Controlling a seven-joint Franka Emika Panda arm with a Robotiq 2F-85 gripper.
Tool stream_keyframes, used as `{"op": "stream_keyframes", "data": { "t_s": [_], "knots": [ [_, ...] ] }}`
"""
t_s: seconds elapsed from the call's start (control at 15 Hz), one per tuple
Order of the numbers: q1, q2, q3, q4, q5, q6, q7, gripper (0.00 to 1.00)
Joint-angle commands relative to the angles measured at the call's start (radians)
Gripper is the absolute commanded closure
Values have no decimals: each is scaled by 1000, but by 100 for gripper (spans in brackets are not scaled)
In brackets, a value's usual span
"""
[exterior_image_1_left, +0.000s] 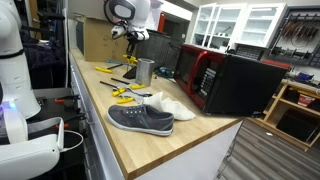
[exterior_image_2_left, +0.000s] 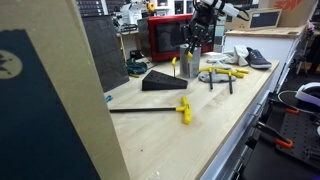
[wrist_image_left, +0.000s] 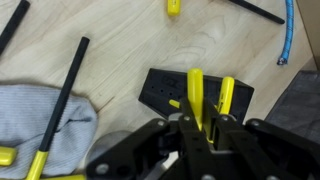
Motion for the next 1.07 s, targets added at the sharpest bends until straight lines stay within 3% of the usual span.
{"op": "stream_keyframes", "data": {
  "t_s": [0.0,0.4,1.0],
  "knots": [
    [15,36,21,17,22,46,-31,96],
    [40,90,57,25,-18,208,-23,96],
    [58,69,63,54,47,194,-39,96]
  ]
}}
